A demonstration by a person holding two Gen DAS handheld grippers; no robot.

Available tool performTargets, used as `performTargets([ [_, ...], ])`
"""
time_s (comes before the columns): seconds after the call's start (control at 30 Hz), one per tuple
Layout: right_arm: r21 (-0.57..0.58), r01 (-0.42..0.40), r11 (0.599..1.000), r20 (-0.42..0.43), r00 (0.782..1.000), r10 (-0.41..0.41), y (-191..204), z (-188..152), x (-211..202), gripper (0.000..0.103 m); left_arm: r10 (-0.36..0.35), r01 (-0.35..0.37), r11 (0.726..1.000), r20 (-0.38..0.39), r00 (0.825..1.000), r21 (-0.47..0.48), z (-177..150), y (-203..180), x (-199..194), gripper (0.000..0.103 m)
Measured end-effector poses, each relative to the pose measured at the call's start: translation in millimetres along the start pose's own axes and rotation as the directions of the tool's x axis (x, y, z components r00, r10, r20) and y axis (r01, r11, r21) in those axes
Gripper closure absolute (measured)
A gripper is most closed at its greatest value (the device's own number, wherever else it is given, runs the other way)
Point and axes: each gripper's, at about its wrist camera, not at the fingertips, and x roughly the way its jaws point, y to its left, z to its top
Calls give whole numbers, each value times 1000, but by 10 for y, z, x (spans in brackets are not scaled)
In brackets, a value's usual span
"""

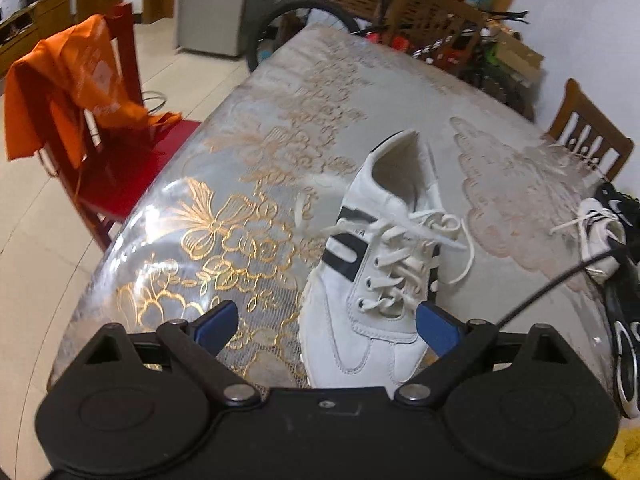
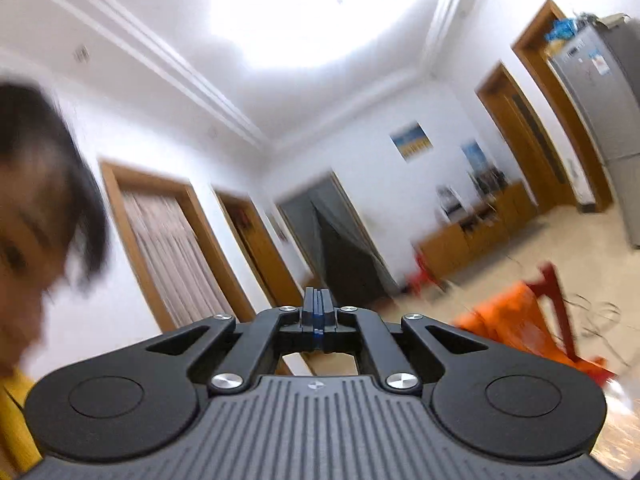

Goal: Lace up shoes with both hands

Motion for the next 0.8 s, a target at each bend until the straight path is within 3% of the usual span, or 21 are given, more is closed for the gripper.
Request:
performTargets([
  [0.07,-79,69,994,-14,997,-71,96,-8,95,103,-15,15,1000,3,1000,19,20,18,-16,8],
  [0.1,-126,130,984,-45,990,-136,127,-49,159,99,-22,22,999,4,1000,28,29,35,-13,8],
  [0.13,-170,197,966,-96,972,-215,139,-116,217,89,-28,28,999,4,1000,38,38,52,-9,8],
  [0.17,-212,273,938,-164,937,-310,120,-237,265,84,-35,34,998,5,999,46,46,73,-6,8],
  [0.2,-255,359,898,-231,879,-417,71,-420,291,82,-40,40,998,7,999,50,54,99,-1,8],
  [0.27,-290,502,815,-327,748,-577,-83,-817,222,82,-51,51,997,9,999,51,71,150,11,8],
  [0.3,-274,578,769,-378,670,-639,-184,-1039,134,82,-57,57,997,8,998,48,83,177,21,8],
  [0.33,-215,644,734,-406,625,-667,-263,-1212,18,82,-63,63,997,7,998,46,94,204,31,8],
  [0.43,34,791,611,-461,555,-693,-464,-1652,-370,79,-72,72,996,-3,997,51,143,254,65,8],
  [0.47,124,810,573,-469,557,-685,-532,-1767,-474,79,-72,72,996,-6,997,59,161,259,73,8],
  [0.53,276,808,520,-454,587,-670,-641,-1944,-600,79,-71,72,994,-12,997,80,198,258,86,8],
  [0.57,315,807,499,-449,590,-671,-692,-2004,-615,79,-71,72,993,-14,997,90,212,254,85,8],
  [0.67,350,819,454,-430,571,-699,-806,-2119,-550,85,-73,75,990,-18,997,118,232,249,83,8],
  [0.7,328,831,450,-405,554,-728,-802,-2127,-477,98,-71,72,989,-17,997,126,235,250,80,8],
  [0.73,308,827,471,-365,559,-744,-721,-2082,-448,98,-65,66,989,-14,998,131,235,254,75,8],
  [0.77,279,794,540,-309,606,-733,-595,-2015,-396,99,-59,59,989,-9,998,138,237,263,70,8],
  [0.8,225,741,633,-268,672,-691,-465,-1958,-301,103,-52,52,988,-4,999,144,239,280,71,8],
])
